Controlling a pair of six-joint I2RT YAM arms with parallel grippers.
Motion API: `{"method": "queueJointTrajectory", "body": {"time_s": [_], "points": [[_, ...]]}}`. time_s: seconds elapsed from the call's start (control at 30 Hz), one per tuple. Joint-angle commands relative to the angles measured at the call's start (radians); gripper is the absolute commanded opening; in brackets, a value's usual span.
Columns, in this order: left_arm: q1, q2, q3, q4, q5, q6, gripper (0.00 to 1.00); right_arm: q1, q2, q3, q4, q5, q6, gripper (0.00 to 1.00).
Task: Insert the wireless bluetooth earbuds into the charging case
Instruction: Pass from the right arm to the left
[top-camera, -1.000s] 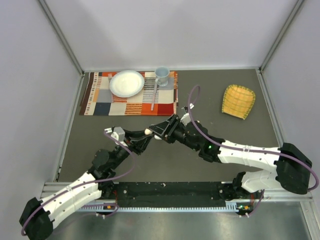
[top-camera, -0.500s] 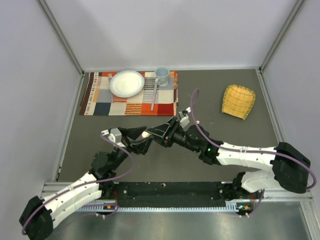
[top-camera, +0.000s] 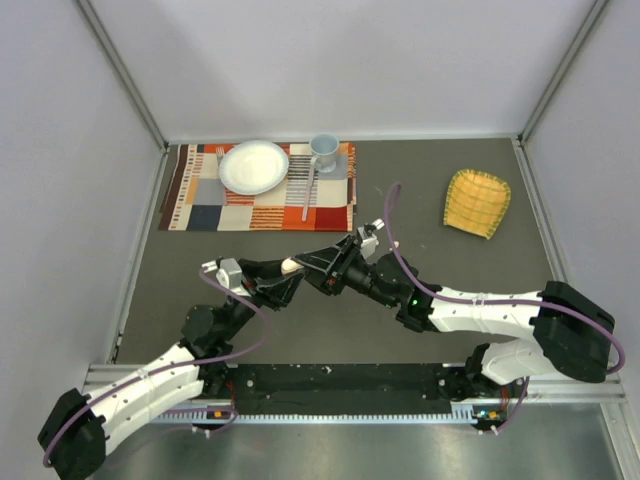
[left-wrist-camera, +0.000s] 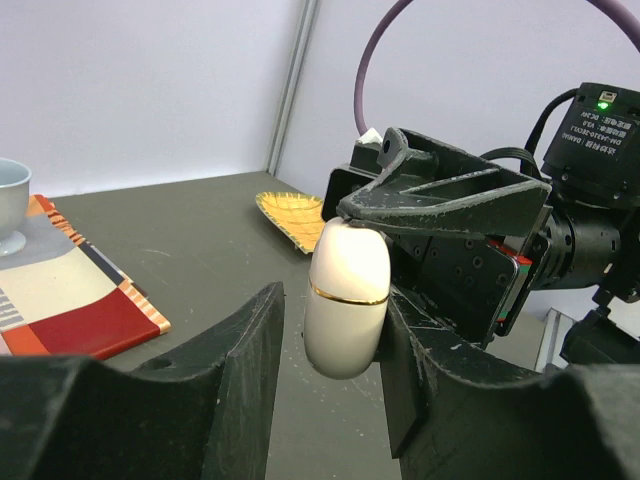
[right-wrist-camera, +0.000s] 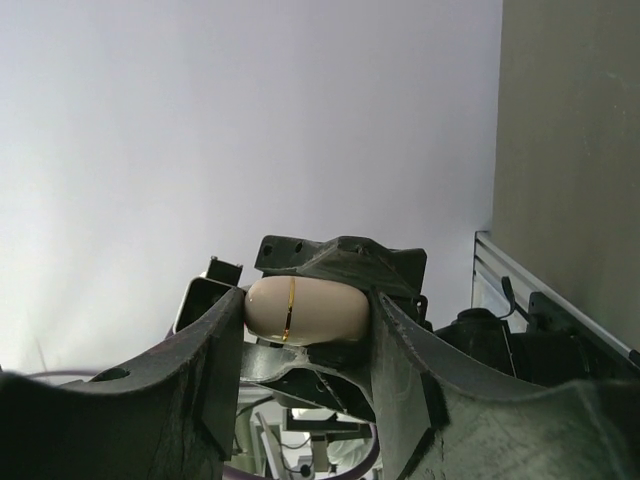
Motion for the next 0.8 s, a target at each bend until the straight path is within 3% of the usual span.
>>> {"method": "queueJointTrajectory", "body": {"time_s": [0.0,0.2,0.4,0.5,0.53,0.7,0.73,0.77], "points": [[0.015,0.025,-0.035,0.073,-0.041,-0.001,0.45,0.02,0.029,0.007,0.121,-0.059,0.034,0.0],[0.013,0.028,-0.026,0.077,-0.021,-0.009,0.36,0.02,0.032,0.007,0.116,-0.06,0.038,0.0],[0.013,0.014,-0.015,0.019,-0.024,0.011,0.14,0.018,0.029,0.002,0.116,-0.057,0.034,0.0],[0.013,0.014,-0.006,0.004,-0.012,0.017,0.03,0.02,0.029,0.002,0.124,-0.059,0.014,0.13],[0.013,0.014,-0.006,0.002,-0.003,0.019,0.01,0.018,0.028,0.002,0.129,-0.059,0.002,0.23],[0.013,-0.012,0.015,-0.056,0.04,0.043,0.0,-0.014,-0.012,0.005,0.069,-0.111,-0.138,0.5],[0.013,-0.027,0.018,-0.065,0.048,0.049,0.0,-0.035,-0.043,0.01,0.044,-0.117,-0.162,0.65],[0.015,-0.035,0.019,-0.07,0.058,0.054,0.0,-0.045,-0.06,0.021,-0.009,-0.123,-0.239,0.71]]}}
